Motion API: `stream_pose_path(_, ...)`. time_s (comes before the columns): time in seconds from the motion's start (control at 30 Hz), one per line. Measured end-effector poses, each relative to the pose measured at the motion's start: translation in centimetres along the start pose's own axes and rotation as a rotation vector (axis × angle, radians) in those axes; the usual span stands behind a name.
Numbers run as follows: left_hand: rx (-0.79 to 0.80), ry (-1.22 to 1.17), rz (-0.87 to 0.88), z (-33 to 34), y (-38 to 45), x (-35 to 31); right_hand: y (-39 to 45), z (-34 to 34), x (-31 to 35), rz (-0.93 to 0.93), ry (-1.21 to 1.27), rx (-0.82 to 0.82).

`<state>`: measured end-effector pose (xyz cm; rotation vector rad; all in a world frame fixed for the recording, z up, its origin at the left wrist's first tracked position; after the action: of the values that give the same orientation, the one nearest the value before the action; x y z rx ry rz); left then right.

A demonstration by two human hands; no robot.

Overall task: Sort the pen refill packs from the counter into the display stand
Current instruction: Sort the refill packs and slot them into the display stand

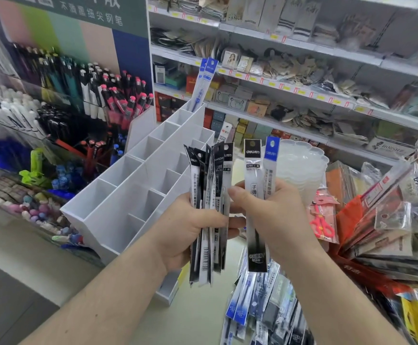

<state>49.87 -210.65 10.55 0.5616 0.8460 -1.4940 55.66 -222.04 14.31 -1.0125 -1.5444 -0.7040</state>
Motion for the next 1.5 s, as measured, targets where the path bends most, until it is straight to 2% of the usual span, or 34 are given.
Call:
stream_pose_path(0.1, -0.024, 0.031, -0.018, 0.0, -0.1, 0.1, 0.1, 0.2, -0.1, -0.024, -0.049, 0.036)
stream_pose_path(0.2, -0.127, 0.056, -0.007, -0.7, 0.0, -0.1, 0.6, -0.7, -0.4, -0.026, -0.087, -0.043)
stream_pose_path(0.3, -0.249, -0.016, 0.050, -2.2, 0.2, -0.8, 1.1, -2.2, -0.7, 0.034, 0.051, -0.098)
stream_pose_path(0.37, -0.300, -0.024, 0.071, -2.7, 0.3, -1.3, 1.2, -2.5, -0.7, 0.081, 0.148, -0.070)
stream_pose_path(0.57, -0.137, 0.081, 0.015, 0.1, 0.0, -0.1, 1.2, -0.4, -0.8, 0.135, 0.240, 0.013)
stream_pose_path(0.7, -0.239, 0.076, 0.093, -0.5, 0.0, -0.5, 0.9, -0.1, -0.4, 0.076, 0.178, 0.007)
stream_pose_path(0.9, -0.289, 0.101, 0.104, -1.5, -0.2, -0.4, 0.6, -0.6, -0.5, 0.042, 0.080, -0.141)
stream_pose_path(1.3, -0.226, 0.071, 0.096, -1.0, -0.4, 0.2, 0.9, 0.4, -0.9, 0.051, 0.297, -0.160)
stream_pose_path(1.5, -0.230, 0.071, 0.133, -1.0, -0.7, 0.4, 1.2, 1.3, -1.8, -0.024, 0.209, -0.350)
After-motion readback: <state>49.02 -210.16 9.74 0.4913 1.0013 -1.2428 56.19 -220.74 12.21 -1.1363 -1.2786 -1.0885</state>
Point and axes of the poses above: each hand's wrist, its own y-axis towards the middle knuckle, its own z-axis out of the palm, x = y × z, the point moved 5 cm from there along y, towards the middle knuckle, and after that the axes turned 13 degrees about -y, right-handed, at the moved point
